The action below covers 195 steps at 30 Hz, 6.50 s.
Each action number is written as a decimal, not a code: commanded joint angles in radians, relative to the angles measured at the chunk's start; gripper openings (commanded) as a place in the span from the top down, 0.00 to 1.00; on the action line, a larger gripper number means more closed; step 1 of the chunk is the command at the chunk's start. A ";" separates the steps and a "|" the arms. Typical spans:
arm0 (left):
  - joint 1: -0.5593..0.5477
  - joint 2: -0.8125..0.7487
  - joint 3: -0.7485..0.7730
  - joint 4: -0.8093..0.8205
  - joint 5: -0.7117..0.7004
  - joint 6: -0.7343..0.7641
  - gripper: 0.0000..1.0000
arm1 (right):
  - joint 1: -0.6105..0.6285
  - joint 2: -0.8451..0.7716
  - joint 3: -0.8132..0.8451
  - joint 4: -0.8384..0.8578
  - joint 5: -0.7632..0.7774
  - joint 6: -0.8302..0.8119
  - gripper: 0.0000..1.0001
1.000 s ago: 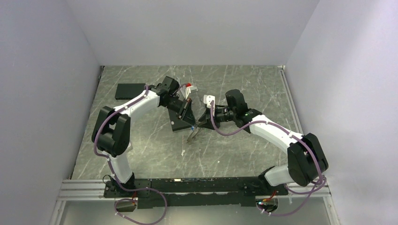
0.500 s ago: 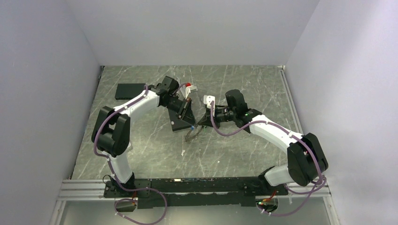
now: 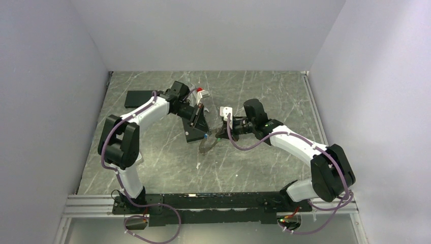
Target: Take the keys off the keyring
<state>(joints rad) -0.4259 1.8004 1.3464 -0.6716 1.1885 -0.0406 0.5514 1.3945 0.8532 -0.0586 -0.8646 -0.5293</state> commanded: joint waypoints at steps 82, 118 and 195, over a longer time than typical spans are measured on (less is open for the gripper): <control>0.048 0.089 0.244 -0.529 0.120 0.507 1.00 | -0.196 0.012 0.106 0.172 -0.278 0.218 0.01; -0.201 -0.004 0.344 -0.426 -0.383 0.733 1.00 | -0.303 -0.057 -0.124 0.290 -0.296 0.102 0.19; -0.069 -0.191 0.012 -0.386 -0.387 0.984 1.00 | 0.050 0.620 -0.115 1.660 -0.289 0.860 0.60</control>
<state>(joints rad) -0.5026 1.6333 1.3125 -1.0378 0.7467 0.9211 0.5949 1.9972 0.7113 1.4982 -1.1526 0.3077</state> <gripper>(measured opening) 0.056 0.415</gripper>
